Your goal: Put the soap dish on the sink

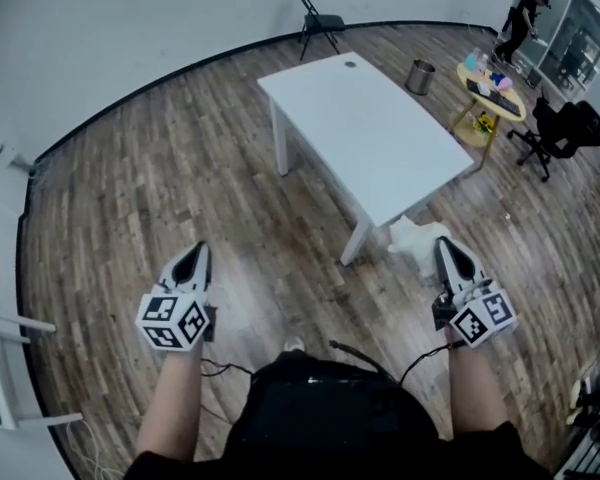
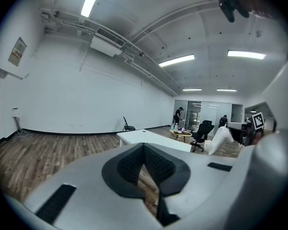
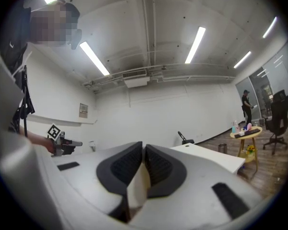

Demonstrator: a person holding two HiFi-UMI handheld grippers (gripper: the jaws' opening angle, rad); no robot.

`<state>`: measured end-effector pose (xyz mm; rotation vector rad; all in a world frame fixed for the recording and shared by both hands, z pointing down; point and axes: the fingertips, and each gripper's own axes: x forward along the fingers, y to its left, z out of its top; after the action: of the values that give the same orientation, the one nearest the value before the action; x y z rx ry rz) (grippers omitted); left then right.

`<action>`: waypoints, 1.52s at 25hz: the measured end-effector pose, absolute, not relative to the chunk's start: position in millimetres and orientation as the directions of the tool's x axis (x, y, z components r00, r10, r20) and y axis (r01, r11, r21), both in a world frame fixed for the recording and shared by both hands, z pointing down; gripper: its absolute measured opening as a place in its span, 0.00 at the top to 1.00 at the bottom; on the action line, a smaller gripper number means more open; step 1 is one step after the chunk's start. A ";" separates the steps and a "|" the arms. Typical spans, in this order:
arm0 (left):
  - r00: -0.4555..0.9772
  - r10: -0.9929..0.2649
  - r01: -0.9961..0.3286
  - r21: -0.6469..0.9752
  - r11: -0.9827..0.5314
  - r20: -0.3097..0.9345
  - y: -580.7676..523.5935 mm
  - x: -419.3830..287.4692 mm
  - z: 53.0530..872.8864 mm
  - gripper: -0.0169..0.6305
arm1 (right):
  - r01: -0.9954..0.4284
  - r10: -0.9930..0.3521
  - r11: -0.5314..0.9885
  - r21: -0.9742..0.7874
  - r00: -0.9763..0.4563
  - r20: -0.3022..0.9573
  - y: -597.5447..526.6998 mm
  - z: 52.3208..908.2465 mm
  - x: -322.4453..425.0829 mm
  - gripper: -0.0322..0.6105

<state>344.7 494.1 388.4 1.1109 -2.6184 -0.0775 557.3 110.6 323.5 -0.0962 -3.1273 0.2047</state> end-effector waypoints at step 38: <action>-0.721 -0.623 -0.610 0.148 0.778 0.303 436.1 -40.0 401.9 0.99 | 0.118 0.115 0.980 -0.160 -0.993 -0.026 5.0 330.2 117.4 0.91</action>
<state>-40.0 436.1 401.9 0.9444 -2.6353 -0.0539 117.4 5.0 330.2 -0.1848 -3.1426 0.2561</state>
